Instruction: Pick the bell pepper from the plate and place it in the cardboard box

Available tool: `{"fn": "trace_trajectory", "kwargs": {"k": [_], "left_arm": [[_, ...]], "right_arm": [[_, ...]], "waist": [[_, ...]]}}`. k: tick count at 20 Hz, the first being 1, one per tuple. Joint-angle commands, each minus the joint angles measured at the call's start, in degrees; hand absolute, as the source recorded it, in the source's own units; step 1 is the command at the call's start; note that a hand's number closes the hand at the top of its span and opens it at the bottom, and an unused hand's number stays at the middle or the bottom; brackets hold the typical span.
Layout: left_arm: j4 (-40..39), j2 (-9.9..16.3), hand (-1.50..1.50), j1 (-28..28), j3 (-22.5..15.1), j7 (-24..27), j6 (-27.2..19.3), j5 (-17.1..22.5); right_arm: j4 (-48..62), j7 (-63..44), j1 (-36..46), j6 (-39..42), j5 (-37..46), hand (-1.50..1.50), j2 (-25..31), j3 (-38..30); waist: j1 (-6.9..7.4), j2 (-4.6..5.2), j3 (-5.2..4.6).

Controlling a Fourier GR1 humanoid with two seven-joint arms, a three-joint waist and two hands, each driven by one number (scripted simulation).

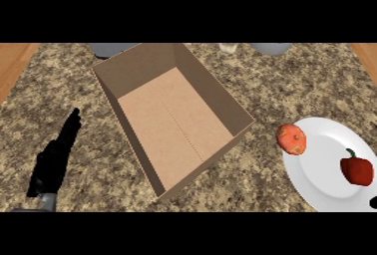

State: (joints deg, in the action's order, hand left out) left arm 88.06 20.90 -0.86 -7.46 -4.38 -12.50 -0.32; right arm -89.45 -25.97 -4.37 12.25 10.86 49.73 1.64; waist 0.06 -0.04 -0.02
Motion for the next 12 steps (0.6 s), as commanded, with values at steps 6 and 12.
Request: {"fn": "trace_trajectory", "kwargs": {"k": [6, 12], "left_arm": [[0.8, -2.9, 0.00, 0.9, 2.9, -1.9, 2.1, -2.7], [-4.1, -4.4, 0.00, 4.4, 4.4, -0.7, 4.6, -4.5]], "right_arm": [[4.0, -0.2, 2.4, 6.4, 6.9, -1.50, -4.0, -4.8], [7.7, 2.0, 4.1, 5.7, 12.5, -1.50, -9.8, -5.0]], "waist": [[-0.09, 0.00, 0.02], [-0.07, 0.05, 0.02]]}}
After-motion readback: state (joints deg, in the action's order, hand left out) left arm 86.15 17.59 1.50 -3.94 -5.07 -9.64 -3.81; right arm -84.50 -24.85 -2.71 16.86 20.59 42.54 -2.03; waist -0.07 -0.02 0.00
